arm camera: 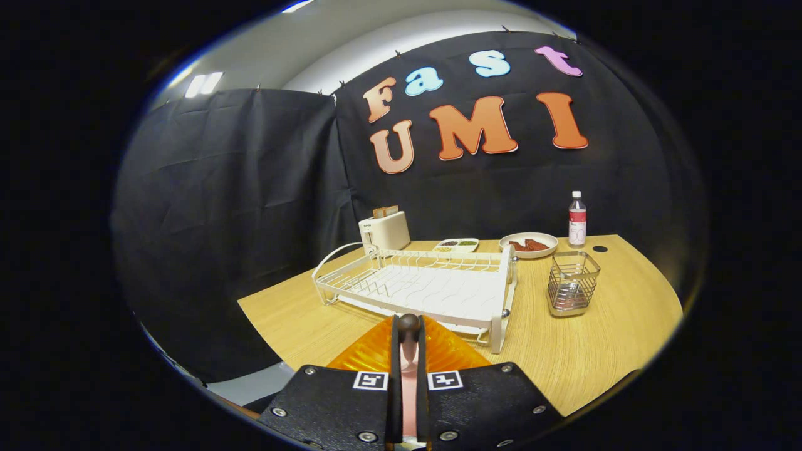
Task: Take the plate from the dish rack, then take the spoon from the basket and place it into the plate.
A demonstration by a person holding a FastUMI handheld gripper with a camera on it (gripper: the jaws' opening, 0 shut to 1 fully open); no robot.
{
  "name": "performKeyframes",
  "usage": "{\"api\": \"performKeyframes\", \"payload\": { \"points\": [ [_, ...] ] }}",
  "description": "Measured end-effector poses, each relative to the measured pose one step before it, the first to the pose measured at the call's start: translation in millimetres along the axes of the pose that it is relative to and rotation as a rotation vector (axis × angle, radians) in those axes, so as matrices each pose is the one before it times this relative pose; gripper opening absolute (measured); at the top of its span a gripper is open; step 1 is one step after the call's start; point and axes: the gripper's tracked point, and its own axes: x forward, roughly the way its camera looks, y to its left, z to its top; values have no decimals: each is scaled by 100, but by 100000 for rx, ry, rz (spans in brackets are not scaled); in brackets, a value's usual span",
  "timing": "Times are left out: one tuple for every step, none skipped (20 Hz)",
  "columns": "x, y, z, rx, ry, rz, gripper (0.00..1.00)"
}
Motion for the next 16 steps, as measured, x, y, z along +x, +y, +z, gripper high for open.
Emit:
{"api": "performKeyframes", "payload": {
  "points": [
    [-342,-201,-370,858,732,100,9],
    [-234,-36,-505,295,917,452,9],
    [-224,-161,-319,122,547,-11,9],
    [-252,-18,-407,50,467,210,9],
    [-267,8,-332,-262,263,12,9],
    [-133,69,-302,-250,523,192,9],
    [-132,21,-391,-621,528,-5,9],
    [-51,35,-405,-478,620,68,9],
    [75,-11,-523,-449,971,-131,9],
    [-63,-31,-613,-364,1540,-138,10],
    [87,-33,-708,-594,1905,-449,11],
    [97,-198,-751,-826,2350,-767,11],
    [-1,-181,-518,-777,1825,-1032,12],
    [58,-173,-326,-499,1074,-1249,13],
    [227,4,-552,-937,1437,-850,15],
    [176,-6,-285,-545,718,-741,16]
  ]
}}
